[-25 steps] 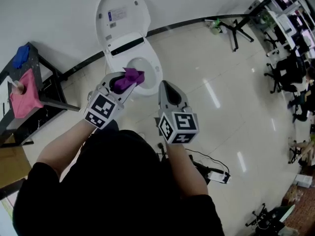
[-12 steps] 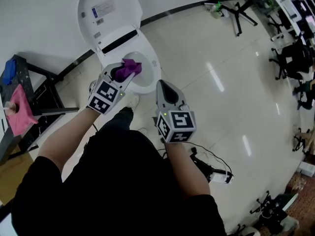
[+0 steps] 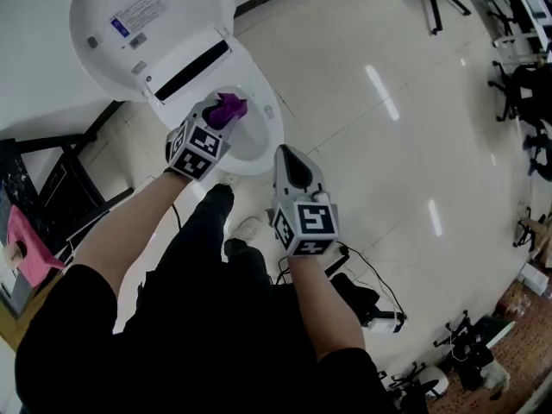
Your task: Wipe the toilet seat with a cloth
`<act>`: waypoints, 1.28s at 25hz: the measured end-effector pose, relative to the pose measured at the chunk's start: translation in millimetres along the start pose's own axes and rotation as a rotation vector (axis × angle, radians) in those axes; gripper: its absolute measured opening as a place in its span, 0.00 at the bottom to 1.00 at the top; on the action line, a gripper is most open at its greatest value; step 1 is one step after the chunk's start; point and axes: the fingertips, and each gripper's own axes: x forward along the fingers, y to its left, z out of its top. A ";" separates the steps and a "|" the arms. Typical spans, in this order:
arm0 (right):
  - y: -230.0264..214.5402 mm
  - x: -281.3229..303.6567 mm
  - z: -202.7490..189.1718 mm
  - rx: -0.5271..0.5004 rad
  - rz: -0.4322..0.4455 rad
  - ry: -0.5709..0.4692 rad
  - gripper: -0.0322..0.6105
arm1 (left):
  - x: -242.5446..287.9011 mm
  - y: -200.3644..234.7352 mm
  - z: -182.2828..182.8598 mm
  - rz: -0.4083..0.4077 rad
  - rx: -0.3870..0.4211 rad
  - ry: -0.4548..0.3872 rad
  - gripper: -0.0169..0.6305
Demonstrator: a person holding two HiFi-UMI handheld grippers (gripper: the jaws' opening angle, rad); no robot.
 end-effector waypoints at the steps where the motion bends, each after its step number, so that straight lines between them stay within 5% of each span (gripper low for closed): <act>1: -6.6 12.3 -8.0 0.015 -0.012 0.012 0.08 | 17.6 5.4 -10.2 -0.005 -0.006 0.023 0.17; 16: -79.7 130.3 -99.5 0.130 -0.089 0.100 0.08 | 235.9 54.5 -127.3 -0.036 -0.016 0.229 0.17; 28: -103.9 128.8 -106.5 0.165 -0.111 0.084 0.08 | 278.4 43.9 -153.6 -0.018 -0.029 0.277 0.17; 32: -103.6 123.7 -103.7 0.167 -0.109 0.072 0.08 | 279.4 31.2 -149.2 -0.077 -0.051 0.262 0.17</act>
